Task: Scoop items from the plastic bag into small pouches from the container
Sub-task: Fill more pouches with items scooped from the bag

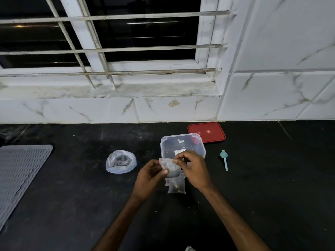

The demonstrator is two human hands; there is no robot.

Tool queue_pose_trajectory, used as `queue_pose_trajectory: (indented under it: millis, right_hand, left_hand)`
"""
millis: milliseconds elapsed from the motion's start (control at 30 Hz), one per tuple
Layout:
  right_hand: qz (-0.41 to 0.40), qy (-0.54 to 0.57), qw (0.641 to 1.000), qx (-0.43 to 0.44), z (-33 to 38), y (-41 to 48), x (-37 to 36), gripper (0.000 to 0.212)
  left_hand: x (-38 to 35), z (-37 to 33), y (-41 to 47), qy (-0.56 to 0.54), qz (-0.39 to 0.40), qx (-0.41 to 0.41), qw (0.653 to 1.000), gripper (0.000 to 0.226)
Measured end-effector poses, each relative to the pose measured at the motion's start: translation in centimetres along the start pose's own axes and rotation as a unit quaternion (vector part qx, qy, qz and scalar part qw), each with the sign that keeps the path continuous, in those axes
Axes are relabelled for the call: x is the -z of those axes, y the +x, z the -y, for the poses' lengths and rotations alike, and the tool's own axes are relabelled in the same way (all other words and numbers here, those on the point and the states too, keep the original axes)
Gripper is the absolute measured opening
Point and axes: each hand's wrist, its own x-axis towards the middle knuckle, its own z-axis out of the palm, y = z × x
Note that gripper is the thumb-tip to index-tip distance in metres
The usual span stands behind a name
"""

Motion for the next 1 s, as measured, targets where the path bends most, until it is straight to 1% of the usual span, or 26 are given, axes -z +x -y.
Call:
queue_pose_trajectory:
  millis: [100, 167, 233, 300, 367, 433, 500, 567, 633, 733, 833, 933, 1000]
  right_hand:
    - [-0.021, 0.008, 1.000, -0.003, 0.7, 0.3, -1.1, 0.009]
    - [-0.030, 0.004, 1.000, 0.001, 1.1, 0.8, -1.6, 0.006]
    - [-0.033, -0.022, 0.999, 0.006, 1.4, 1.4, -1.9, 0.005]
    - [-0.041, -0.047, 0.998, 0.007, 1.5, 2.0, -2.2, 0.006]
    - [-0.044, -0.046, 0.998, -0.006, 1.6, 2.1, -2.5, 0.006]
    - [-0.032, -0.032, 0.999, -0.016, 1.9, 2.2, -2.6, 0.006]
    - [-0.009, -0.031, 0.999, -0.014, 2.1, 2.6, -2.4, 0.007]
    - [0.009, -0.036, 0.999, -0.009, 2.3, 3.1, -2.1, 0.009]
    - [0.018, -0.041, 0.999, -0.012, 2.4, 3.4, -1.9, 0.008]
    - [0.028, -0.041, 0.999, -0.020, 2.3, 3.7, -1.7, 0.007]
    - [0.038, -0.035, 0.998, -0.028, 1.9, 4.0, -1.6, 0.006]
    - [0.039, -0.019, 0.998, -0.044, 1.9, 4.2, -1.6, 0.006]
    - [0.026, -0.020, 0.998, -0.046, 1.7, 4.3, -1.7, 0.005]
  left_hand:
    - [1.2, 0.2, 0.0, 0.012, 0.016, 0.011, 1.000, 0.021]
    - [1.8, 0.3, 0.1, 0.020, -0.001, 0.014, 1.000, 0.013]
    - [2.3, 0.5, 0.4, 0.027, -0.007, 0.019, 0.999, 0.009]
    - [2.8, 0.5, 0.9, 0.035, 0.006, 0.021, 0.999, 0.007]
    - [3.2, 0.4, 1.1, 0.030, 0.021, 0.022, 0.999, 0.008]
    - [3.3, 0.1, 1.4, 0.006, 0.021, 0.006, 1.000, 0.015]
    - [3.5, -0.1, 1.9, -0.014, -0.021, -0.027, 0.999, 0.019]
    - [3.9, -0.2, 2.7, -0.010, -0.072, -0.056, 0.996, 0.013]
    - [4.0, -0.3, 3.4, 0.002, -0.086, -0.064, 0.994, 0.006]
    - [3.6, -0.5, 4.0, 0.024, -0.075, -0.069, 0.995, 0.016]
    - [3.3, -0.3, 4.2, 0.014, -0.077, -0.054, 0.995, 0.024]
    - [3.1, -0.4, 4.1, -0.007, -0.015, -0.020, 1.000, 0.018]
    - [2.9, -0.3, 4.0, -0.003, 0.000, 0.000, 1.000, 0.011]
